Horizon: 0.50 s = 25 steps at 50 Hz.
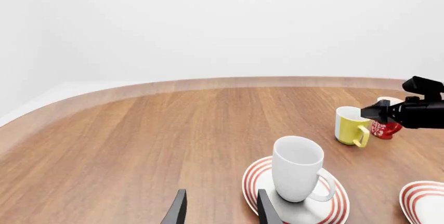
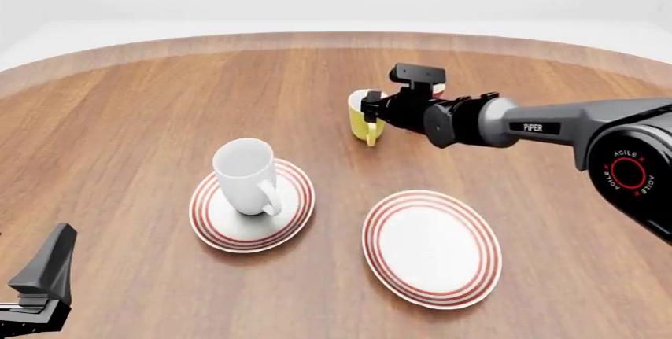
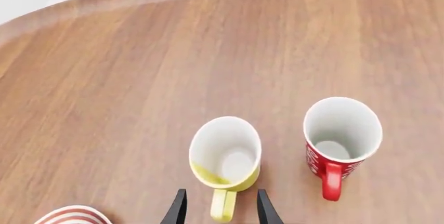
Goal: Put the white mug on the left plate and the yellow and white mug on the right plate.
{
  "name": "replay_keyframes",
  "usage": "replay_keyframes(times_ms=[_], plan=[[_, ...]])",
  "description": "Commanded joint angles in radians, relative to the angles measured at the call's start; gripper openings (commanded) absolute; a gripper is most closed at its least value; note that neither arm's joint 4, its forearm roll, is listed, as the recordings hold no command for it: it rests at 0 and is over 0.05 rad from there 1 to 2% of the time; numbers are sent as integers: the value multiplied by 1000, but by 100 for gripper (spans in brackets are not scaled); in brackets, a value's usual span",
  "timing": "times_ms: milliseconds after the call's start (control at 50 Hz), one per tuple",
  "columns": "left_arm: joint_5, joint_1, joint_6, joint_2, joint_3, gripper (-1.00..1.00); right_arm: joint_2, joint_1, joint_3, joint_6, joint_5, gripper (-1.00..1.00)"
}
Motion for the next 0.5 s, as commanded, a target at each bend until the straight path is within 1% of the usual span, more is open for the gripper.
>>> replay_keyframes(times_ms=[20,500], plan=[[0,0,0,0,0,100,20,0,-12,14,11,100],[0,0,0,0,0,100,36,12,-24,42,33,100]])
